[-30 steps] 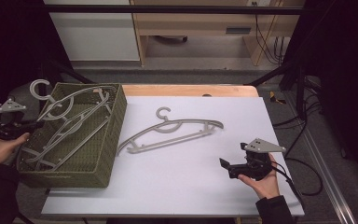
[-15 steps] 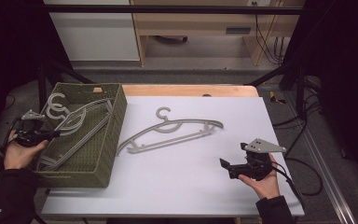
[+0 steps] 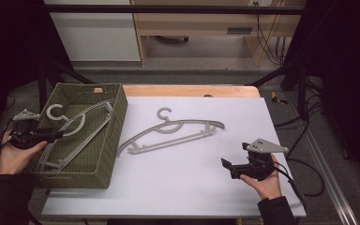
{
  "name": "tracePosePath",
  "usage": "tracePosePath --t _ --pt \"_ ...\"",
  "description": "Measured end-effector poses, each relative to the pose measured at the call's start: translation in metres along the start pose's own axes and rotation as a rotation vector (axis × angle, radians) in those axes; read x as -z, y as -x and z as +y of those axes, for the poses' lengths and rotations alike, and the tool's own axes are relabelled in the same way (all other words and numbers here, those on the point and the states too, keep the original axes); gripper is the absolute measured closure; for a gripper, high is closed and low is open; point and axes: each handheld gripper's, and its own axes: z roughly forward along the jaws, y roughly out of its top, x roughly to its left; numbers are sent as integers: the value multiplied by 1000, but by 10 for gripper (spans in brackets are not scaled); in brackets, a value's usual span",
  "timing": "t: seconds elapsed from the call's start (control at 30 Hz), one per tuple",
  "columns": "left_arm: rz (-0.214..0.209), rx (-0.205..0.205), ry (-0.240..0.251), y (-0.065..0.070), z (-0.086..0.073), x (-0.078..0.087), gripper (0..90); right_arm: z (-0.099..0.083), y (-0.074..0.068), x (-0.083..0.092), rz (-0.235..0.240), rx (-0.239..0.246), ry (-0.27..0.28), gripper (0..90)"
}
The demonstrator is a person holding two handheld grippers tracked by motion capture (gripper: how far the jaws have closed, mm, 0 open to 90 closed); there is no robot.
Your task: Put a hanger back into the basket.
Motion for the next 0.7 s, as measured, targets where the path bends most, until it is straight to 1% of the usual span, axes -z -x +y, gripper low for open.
tracePosePath --t 0.03,0.07,0.13,0.17,0.2,0.23,0.37,0.43,0.47,0.57,0.7 --pt "-12 0 29 5 1 3 460 0 0 0 0 2 1 38" --pt "-18 -3 43 8 2 5 426 0 0 0 3 0 6 38" --pt "-48 -6 87 17 4 10 388 0 0 0 3 3 7 38" --pt "-70 -13 107 22 5 12 358 0 0 1 5 1 7 38" --pt "-105 -12 131 26 5 13 338 0 0 1 7 3 9 38" --pt "-131 -13 148 31 6 14 313 0 0 2 7 2 12 38" --pt "-176 -40 201 54 8 15 238 1 1 5 4 -7 25 39" --pt "-202 -50 225 65 9 15 204 1 1 5 0 -6 26 39" --pt "-211 -57 236 72 9 14 185 1 1 6 0 -3 26 38" --pt "-229 -79 264 87 11 14 135 1 1 6 3 0 28 38" --pt "-271 -96 271 108 11 9 76 1 2 8 3 1 38 38"
